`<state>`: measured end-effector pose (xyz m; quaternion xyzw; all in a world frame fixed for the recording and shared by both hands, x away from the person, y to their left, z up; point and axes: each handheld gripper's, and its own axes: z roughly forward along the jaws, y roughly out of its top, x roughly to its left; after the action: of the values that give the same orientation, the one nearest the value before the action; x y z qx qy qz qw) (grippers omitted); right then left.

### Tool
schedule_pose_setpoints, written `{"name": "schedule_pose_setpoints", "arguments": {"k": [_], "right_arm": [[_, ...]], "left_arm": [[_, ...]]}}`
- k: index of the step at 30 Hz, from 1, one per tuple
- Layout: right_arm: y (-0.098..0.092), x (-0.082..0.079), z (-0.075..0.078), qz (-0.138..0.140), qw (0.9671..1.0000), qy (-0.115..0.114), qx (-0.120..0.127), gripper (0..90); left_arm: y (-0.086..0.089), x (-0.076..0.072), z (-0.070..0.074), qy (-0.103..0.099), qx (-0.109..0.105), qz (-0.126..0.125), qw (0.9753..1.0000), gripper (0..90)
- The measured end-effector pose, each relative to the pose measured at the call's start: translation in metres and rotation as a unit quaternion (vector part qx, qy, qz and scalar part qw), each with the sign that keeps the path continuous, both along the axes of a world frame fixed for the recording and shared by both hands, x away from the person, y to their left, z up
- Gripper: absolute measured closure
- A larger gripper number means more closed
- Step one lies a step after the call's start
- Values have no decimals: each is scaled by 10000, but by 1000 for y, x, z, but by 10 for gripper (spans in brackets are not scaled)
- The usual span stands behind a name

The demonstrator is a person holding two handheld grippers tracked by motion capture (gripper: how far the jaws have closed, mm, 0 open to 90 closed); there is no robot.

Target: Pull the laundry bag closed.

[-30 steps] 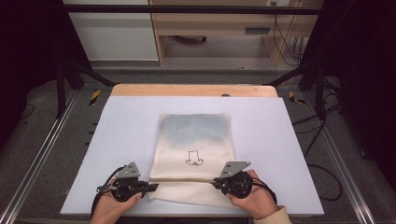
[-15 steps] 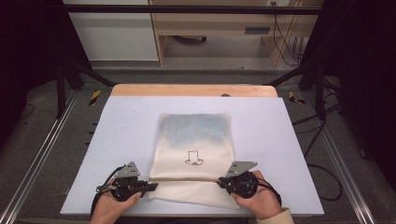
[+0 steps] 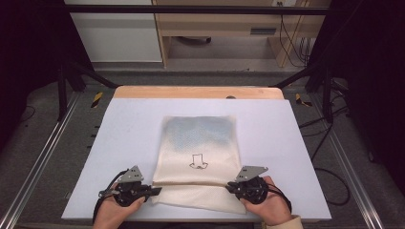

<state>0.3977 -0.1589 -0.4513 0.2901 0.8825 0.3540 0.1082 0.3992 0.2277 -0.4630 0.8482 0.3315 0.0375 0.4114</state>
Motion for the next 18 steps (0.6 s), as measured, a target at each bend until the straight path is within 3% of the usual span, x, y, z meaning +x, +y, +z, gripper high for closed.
{"name": "schedule_pose_setpoints", "arguments": {"k": [18], "right_arm": [[-14,-1,-4,-248,9996,114,-60,818]], "left_arm": [[0,-1,0,-6,39,-11,10000,836]]}}
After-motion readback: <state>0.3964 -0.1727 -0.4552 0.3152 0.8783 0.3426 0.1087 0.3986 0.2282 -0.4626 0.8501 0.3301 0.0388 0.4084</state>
